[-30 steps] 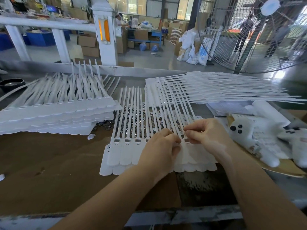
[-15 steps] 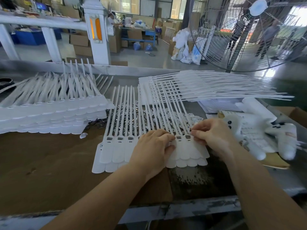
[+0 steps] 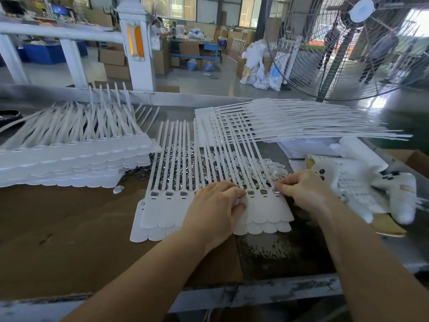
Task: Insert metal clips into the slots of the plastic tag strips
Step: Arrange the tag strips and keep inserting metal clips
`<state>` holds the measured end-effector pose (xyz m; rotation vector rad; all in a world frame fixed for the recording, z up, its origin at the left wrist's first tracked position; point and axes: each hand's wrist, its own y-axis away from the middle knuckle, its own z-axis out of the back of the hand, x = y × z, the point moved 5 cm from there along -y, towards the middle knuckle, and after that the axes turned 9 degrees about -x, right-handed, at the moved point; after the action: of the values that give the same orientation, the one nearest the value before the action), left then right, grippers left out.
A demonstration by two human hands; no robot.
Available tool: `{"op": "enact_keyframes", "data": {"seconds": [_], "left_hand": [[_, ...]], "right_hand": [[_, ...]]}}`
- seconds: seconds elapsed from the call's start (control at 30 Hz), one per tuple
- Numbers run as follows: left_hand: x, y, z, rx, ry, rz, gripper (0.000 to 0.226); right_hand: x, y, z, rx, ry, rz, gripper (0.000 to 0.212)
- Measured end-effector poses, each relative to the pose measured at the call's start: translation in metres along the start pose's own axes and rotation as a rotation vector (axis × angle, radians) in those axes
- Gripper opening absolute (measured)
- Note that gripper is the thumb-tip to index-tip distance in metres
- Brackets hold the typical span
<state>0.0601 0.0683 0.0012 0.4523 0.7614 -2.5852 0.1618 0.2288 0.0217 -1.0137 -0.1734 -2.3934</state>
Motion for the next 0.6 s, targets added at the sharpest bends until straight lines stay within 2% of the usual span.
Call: {"op": "enact_keyframes", "data": {"seconds": [0.13, 0.37, 0.6], "left_hand": [[0.0007, 0.0003, 0.0006, -0.003, 0.001, 0.003, 0.036], [0.0013, 0.0007, 0.0008, -0.009, 0.005, 0.003, 0.036], [0.0016, -0.0008, 0.0017, -0.016, 0.017, 0.007, 0.036]], "right_hand": [[0.0006, -0.0002, -0.0018, 0.044, -0.010, -0.060, 0.007], [-0.0045, 0.0005, 0.0003, -0.011, -0.136, -0.165, 0.010], [-0.0049, 0.0015, 0.0015, -0.031, -0.184, -0.190, 0.012]]}}
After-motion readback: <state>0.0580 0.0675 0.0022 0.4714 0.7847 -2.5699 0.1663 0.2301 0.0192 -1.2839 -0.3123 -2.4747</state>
